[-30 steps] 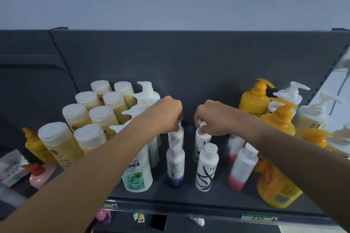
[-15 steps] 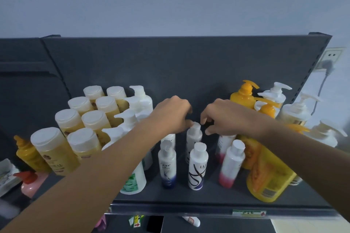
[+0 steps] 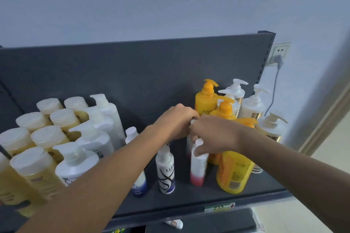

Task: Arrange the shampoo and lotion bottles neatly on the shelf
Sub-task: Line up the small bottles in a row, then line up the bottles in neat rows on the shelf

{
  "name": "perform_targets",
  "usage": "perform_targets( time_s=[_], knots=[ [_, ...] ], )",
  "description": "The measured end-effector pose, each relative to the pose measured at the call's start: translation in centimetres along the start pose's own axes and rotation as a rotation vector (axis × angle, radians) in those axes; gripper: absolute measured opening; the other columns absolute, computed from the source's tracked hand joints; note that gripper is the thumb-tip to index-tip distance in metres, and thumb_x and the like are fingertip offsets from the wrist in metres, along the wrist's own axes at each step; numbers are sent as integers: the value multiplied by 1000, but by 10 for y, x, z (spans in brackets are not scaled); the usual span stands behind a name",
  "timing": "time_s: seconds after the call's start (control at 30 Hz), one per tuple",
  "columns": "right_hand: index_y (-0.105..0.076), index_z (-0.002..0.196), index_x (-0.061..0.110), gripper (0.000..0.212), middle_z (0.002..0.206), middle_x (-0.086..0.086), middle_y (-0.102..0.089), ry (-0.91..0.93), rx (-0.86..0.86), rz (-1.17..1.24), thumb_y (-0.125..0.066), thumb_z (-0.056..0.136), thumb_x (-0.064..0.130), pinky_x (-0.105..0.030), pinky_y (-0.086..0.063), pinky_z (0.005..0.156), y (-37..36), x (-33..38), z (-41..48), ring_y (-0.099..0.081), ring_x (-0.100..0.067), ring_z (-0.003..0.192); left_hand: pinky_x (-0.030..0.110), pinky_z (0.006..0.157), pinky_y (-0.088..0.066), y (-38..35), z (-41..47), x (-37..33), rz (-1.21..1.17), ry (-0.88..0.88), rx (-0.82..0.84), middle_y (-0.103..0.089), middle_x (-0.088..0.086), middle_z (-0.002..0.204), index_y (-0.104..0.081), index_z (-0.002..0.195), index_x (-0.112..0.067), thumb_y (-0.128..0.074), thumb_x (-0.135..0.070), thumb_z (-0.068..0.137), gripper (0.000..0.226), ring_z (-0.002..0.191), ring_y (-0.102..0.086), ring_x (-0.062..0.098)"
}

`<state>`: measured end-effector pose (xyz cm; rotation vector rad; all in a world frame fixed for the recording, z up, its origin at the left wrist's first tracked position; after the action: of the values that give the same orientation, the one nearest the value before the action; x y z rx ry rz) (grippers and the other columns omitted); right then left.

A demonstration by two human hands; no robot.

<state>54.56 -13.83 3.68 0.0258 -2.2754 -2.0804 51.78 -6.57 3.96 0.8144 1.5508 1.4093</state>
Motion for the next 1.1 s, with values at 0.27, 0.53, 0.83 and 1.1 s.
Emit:
perform_targets(
  time_s=[0.27, 0.53, 0.83, 1.1],
  knots=[
    [-78, 109, 16, 27, 102, -2, -70, 51, -92, -30, -74, 87, 30, -19, -32, 54, -3, 8, 7, -65, -20, 89, 20, 49, -36, 4, -4, 8, -93, 53, -7, -60, -2, 80, -76, 107, -22, -59, -3, 87, 33, 66, -55, 14],
    [-79, 106, 15, 26, 76, 9, -52, 65, -112, -24, -73, 88, 33, -17, -25, 51, 3, 19, 9, -54, -15, 76, 27, 50, -37, 6, -15, 21, -109, 122, -9, -54, 1, 69, -63, 66, -25, -50, 1, 77, 31, 61, -48, 23],
    [-78, 110, 13, 29, 85, 5, -55, 38, -96, 20, -72, 90, 33, -17, -25, 51, 6, 24, 1, -58, -15, 84, 20, 54, -38, 2, -12, 28, -173, 118, -50, -57, -11, 74, -77, 112, -28, -58, -13, 87, 35, 65, -53, 11],
    [-73, 103, 7, 40, 74, 5, -58, 19, -105, -62, -71, 90, 44, -22, -38, 53, 21, 25, -7, -61, -21, 79, 26, 67, -53, 6, -7, 27, -143, 128, -30, -62, -9, 86, -74, 107, -33, -63, -14, 85, 31, 73, -59, 13]
  ],
)
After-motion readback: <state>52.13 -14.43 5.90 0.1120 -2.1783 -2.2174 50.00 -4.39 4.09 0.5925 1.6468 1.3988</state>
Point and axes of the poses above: each hand's wrist, its own z-axis towards the middle knuckle, its own y-axis out of the back of the hand, x = y × z, the point moved 7 cm from there along z, towards the middle knuckle
